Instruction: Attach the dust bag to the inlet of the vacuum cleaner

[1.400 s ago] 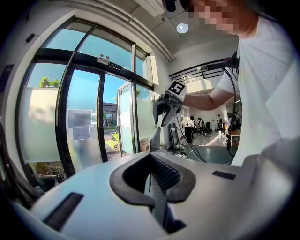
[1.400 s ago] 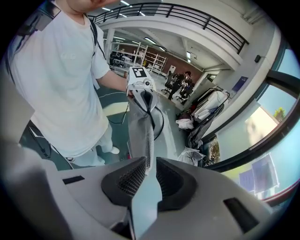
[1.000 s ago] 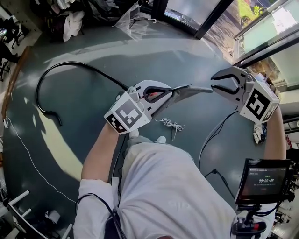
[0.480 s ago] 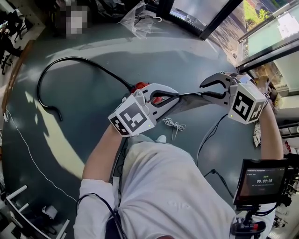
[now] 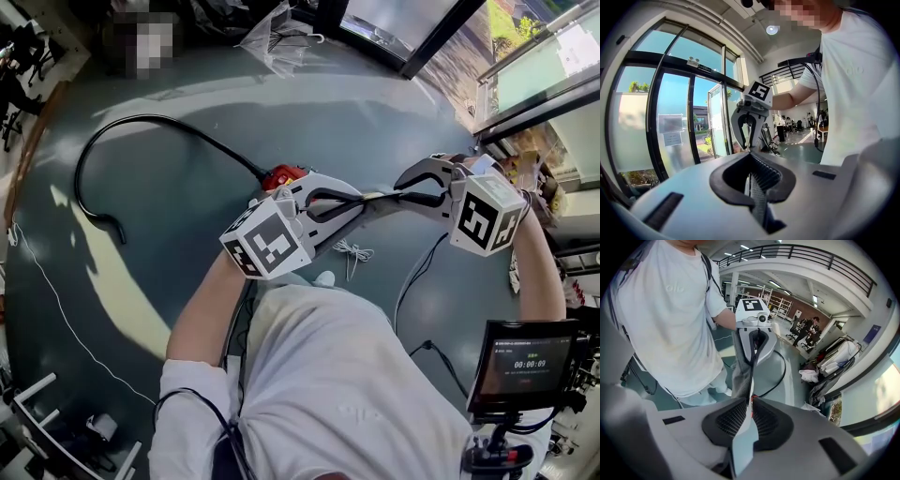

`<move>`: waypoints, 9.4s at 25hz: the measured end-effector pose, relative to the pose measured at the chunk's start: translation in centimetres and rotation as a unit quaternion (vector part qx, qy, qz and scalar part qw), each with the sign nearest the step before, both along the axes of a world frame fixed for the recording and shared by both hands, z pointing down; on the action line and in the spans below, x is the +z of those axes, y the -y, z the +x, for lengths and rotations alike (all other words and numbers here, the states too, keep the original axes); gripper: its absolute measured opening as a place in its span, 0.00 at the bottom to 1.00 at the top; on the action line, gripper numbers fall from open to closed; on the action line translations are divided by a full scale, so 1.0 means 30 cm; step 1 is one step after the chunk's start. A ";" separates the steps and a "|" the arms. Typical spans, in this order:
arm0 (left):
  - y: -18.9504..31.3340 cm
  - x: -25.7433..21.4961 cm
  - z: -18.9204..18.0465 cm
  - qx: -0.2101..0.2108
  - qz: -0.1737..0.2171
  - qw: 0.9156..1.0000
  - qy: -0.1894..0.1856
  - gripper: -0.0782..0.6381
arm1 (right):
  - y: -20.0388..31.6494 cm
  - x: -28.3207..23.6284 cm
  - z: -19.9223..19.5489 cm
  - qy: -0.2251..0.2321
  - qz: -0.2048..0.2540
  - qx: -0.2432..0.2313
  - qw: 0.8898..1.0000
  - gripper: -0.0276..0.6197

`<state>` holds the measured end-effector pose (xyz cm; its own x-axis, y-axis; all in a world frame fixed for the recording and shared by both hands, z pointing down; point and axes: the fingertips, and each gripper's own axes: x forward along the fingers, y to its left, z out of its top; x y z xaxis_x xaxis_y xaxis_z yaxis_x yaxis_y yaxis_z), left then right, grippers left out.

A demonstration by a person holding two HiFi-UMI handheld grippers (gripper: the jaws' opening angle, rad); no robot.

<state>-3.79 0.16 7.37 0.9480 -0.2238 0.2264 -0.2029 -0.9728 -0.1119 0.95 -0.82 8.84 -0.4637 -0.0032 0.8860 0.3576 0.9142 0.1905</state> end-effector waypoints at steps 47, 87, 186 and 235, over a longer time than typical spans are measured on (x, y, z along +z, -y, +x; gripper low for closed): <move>-0.126 1.602 0.367 -0.215 -0.277 0.935 0.053 0.12 | -0.089 1.580 0.347 -0.072 -0.107 0.068 0.989 0.06; 0.144 2.458 0.419 -0.342 -0.153 0.925 0.069 0.12 | 0.229 2.434 0.385 -0.057 0.010 0.128 0.990 0.07; 0.336 2.546 0.324 -0.439 -0.288 0.849 0.061 0.13 | 0.437 2.553 0.258 -0.163 0.050 0.030 0.985 0.08; 0.124 0.517 0.522 -0.165 -0.012 0.986 0.018 0.12 | -0.050 0.354 0.653 0.418 0.139 0.594 0.672 0.08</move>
<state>11.87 -3.57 22.88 0.8157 -0.5127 0.2678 -0.5047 -0.8570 -0.1034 20.55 0.67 19.47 -0.3226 -0.9242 0.2045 -0.9334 0.3465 0.0936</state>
